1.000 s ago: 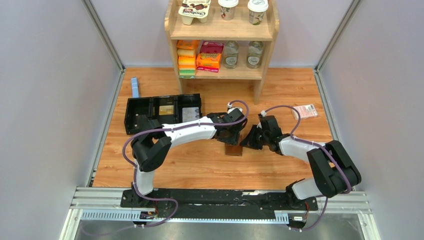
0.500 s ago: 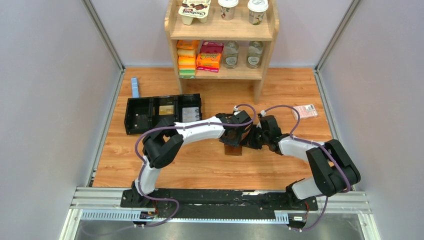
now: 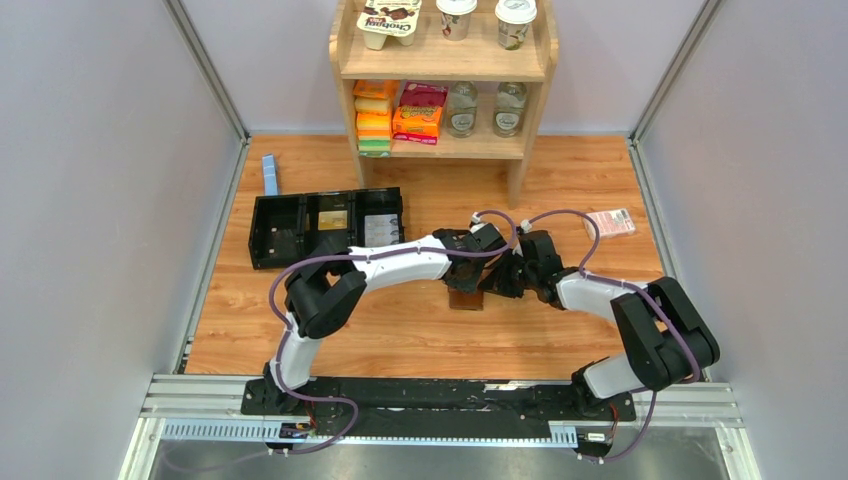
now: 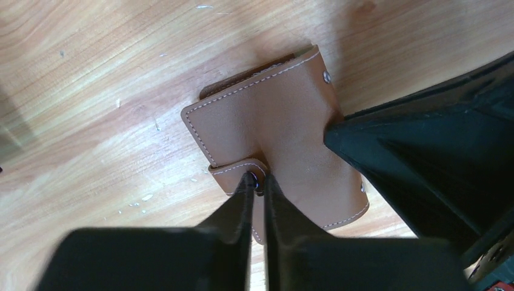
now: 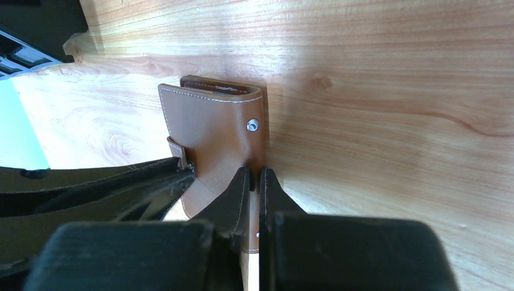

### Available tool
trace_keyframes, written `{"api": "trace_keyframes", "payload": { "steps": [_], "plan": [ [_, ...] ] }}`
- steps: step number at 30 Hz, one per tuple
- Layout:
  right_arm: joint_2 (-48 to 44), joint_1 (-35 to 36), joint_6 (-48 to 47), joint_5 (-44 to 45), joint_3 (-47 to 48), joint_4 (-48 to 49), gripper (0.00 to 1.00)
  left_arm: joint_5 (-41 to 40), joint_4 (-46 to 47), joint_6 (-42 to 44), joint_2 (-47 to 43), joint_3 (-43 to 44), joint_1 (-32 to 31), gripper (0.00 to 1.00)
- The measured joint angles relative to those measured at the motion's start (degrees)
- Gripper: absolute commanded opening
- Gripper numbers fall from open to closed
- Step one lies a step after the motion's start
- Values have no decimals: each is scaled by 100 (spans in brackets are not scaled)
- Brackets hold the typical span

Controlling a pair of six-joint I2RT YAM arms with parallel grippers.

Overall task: Take the credit cards out of the card holder
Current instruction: Open the card holder at the center of the board.

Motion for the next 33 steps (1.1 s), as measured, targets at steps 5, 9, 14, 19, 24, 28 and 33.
{"api": "trace_keyframes", "payload": {
  "steps": [5,9,14,19,24,28,33],
  "plan": [
    [22,-2,0,-20,4,20,0,-142,221,111,-184,-243,4,0],
    [52,0,-7,-35,26,33,0,-116,649,48,-621,-863,142,0],
    [81,9,-116,-37,114,-72,4,125,1290,-223,-1482,-1971,564,0],
    [76,105,-328,46,332,-459,38,549,2142,-684,-2243,-3064,848,0],
    [-153,284,-719,721,741,-1421,73,660,2680,-1032,-2494,-3753,852,0],
    [-420,741,-994,1357,1228,-2124,79,730,3106,-1373,-2684,-4273,868,0],
    [-686,946,-1102,1853,1504,-2490,82,682,3014,-1388,-3309,-4395,874,0]
  ]
}}
